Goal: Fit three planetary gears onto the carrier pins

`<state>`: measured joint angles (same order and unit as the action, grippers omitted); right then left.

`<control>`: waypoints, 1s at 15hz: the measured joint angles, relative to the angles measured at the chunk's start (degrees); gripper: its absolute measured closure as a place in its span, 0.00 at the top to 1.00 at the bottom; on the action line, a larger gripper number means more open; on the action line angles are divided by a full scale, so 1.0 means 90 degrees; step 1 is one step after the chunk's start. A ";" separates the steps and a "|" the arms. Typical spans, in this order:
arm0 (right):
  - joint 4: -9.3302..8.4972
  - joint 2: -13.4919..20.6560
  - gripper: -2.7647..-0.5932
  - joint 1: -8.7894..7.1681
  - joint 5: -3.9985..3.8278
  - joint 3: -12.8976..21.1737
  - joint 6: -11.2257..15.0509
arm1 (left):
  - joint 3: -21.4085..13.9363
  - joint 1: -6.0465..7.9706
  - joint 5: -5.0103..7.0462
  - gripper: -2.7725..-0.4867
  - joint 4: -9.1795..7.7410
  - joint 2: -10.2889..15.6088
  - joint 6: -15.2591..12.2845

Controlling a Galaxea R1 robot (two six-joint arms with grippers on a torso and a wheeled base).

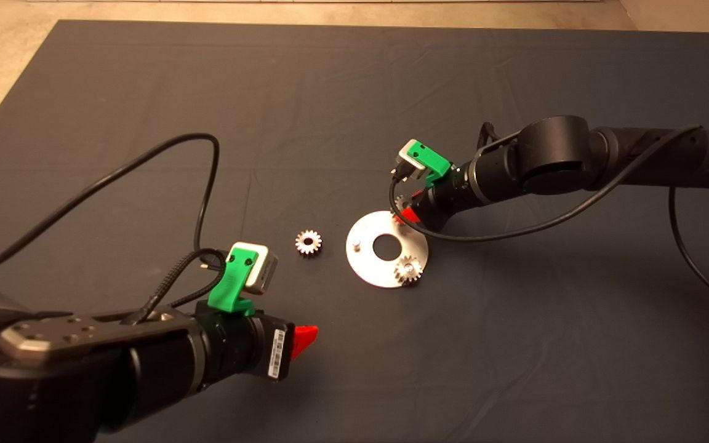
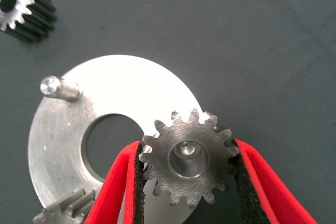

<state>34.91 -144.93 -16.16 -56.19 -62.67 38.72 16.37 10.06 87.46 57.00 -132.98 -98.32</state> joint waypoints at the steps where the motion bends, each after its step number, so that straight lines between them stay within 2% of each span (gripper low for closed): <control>1: 0.0000 0.0001 0.16 0.0000 -0.0089 0.0000 -0.0012 | 0.0000 0.0000 0.0001 0.62 0.0000 0.0002 0.0000; 6: 0.0000 0.0022 0.16 0.0000 -0.0207 -0.0003 -0.0015 | 0.0000 0.0000 0.0000 0.62 0.0000 0.0017 0.0000; 15: 0.0000 -0.0020 0.16 0.0000 -0.0188 -0.0003 -0.0018 | 0.0000 0.0003 0.0000 0.62 0.0000 0.0016 0.0000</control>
<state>34.91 -145.12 -16.15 -57.88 -62.70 38.56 16.37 10.08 87.46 57.00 -132.83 -98.32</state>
